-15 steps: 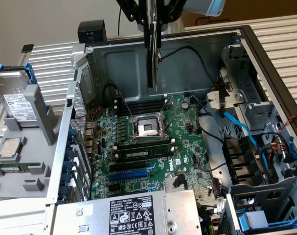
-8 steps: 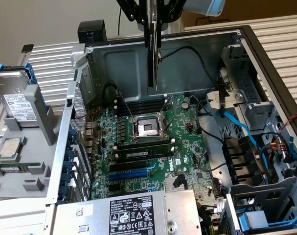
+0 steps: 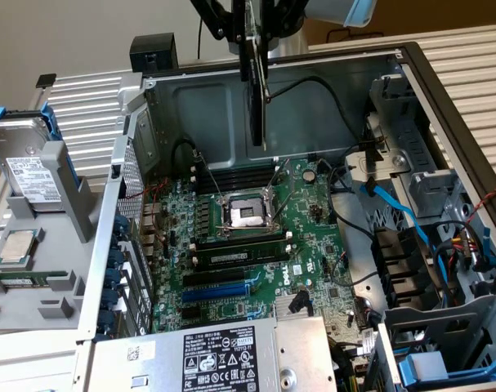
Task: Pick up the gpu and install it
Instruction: 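Pick up the gpu and move the gpu toward the slot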
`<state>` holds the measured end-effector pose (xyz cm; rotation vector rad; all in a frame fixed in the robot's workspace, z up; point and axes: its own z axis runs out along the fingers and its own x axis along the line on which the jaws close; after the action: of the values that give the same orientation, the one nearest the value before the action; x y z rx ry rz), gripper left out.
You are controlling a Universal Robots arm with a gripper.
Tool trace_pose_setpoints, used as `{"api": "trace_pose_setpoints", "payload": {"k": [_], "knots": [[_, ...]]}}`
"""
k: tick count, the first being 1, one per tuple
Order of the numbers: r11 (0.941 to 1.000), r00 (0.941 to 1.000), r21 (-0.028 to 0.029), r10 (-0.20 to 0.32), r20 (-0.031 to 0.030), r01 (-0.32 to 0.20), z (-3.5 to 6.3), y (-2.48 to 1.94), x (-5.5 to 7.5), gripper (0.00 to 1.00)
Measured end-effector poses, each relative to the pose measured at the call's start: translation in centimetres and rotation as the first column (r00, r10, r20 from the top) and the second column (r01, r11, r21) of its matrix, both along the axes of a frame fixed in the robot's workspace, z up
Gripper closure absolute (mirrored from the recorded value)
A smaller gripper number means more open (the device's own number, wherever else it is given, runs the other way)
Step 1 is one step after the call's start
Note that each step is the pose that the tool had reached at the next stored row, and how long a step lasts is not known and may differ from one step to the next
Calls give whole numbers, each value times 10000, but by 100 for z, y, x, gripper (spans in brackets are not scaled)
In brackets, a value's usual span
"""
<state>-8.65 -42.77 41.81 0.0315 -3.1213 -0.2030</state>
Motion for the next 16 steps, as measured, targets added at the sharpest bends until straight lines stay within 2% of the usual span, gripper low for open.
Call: {"api": "trace_pose_setpoints", "payload": {"k": [4,8,12,16], "knots": [[9973,9973,3,730,0,-730,0,0,0,73],[9895,9895,18,1445,1,-1445,-1,0,0,73],[9761,9761,25,2174,3,-2174,-1,0,0,73],[9579,9579,25,2871,3,-2871,-2,0,4,73]]}}
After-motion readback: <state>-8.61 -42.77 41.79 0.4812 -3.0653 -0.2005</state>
